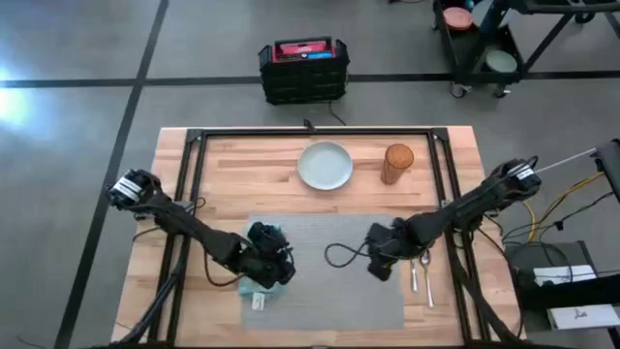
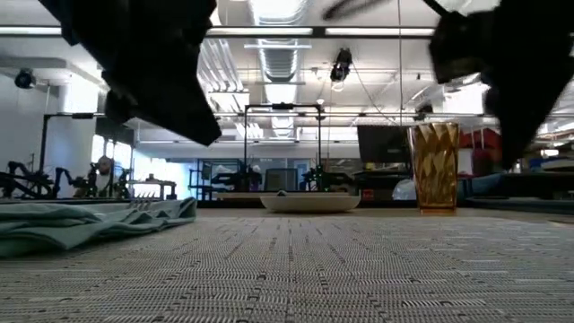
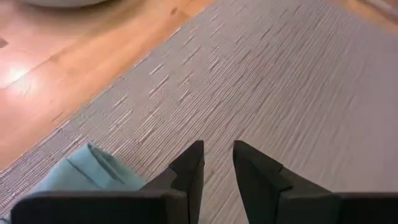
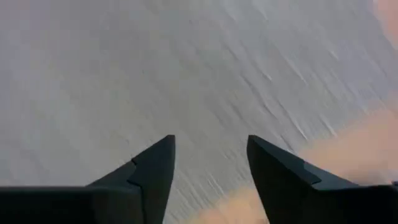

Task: Set table place
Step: Put the spoon on the table mat, then put the table knife on the table mat to the left of the spoon

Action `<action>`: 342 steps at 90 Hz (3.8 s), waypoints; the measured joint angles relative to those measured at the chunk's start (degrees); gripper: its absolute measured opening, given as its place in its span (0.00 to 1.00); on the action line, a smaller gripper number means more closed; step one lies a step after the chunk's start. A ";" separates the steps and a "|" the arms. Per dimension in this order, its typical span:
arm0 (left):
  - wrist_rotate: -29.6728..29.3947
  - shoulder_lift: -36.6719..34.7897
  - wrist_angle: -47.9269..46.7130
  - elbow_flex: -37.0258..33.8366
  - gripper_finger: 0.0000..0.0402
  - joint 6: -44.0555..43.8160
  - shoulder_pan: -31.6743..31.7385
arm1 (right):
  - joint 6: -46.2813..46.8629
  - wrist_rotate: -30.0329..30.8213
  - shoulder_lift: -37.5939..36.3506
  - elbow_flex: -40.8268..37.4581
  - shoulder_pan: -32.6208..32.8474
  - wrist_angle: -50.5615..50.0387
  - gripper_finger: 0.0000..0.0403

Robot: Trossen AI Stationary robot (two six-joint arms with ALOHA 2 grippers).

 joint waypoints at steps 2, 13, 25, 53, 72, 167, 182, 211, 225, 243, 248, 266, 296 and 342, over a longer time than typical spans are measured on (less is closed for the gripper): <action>0.00 0.13 0.00 -0.01 0.18 0.01 -0.01 | 2.09 0.04 -0.20 -0.19 0.57 -1.15 0.49; 0.04 0.67 0.90 -0.02 0.18 0.51 -0.16 | 12.42 -1.62 -0.45 -1.22 3.87 -6.33 0.51; -0.11 0.69 1.07 -0.02 0.18 1.09 -0.35 | 21.57 -4.00 -0.42 -2.30 7.87 -8.20 0.50; -0.41 0.69 1.74 -0.02 0.18 1.99 -0.42 | 39.22 -8.06 -0.36 -4.42 18.02 -7.79 0.43; -0.89 0.74 3.07 -0.02 0.18 2.54 -0.43 | 47.06 -8.26 -0.11 -6.82 22.20 -6.30 0.37; -1.31 0.78 5.38 -0.02 0.18 4.24 -0.62 | 52.02 -7.01 -2.17 -11.20 24.92 0.63 0.01; -1.32 0.78 5.46 -0.02 0.18 4.44 -0.70 | 52.08 -3.90 -5.33 -7.74 24.50 -1.68 0.01; -1.46 0.78 5.60 -0.02 0.18 4.46 -0.72 | 45.99 12.71 -2.73 -5.00 17.19 5.42 0.01; -1.49 0.80 5.62 -0.02 0.18 4.46 -0.81 | 43.95 9.73 0.51 -5.07 13.07 6.97 0.01; -1.49 0.80 5.63 -0.02 0.18 4.70 -0.83 | 39.82 7.28 1.81 -5.07 9.22 10.63 0.01; -1.49 0.80 5.67 -0.02 0.18 4.70 -0.91 | 38.98 6.12 2.11 -5.09 8.63 9.69 0.01; -1.51 0.80 5.73 -0.02 0.18 4.84 -0.94 | 39.41 8.16 2.94 -5.16 7.03 10.82 0.01; -1.55 0.80 6.01 -0.02 0.18 4.90 -0.94 | 43.22 8.10 8.38 -5.16 6.29 10.24 0.11; -1.78 0.80 6.47 -0.04 0.18 5.17 -0.94 | 36.39 5.73 6.47 -4.44 5.80 9.87 0.26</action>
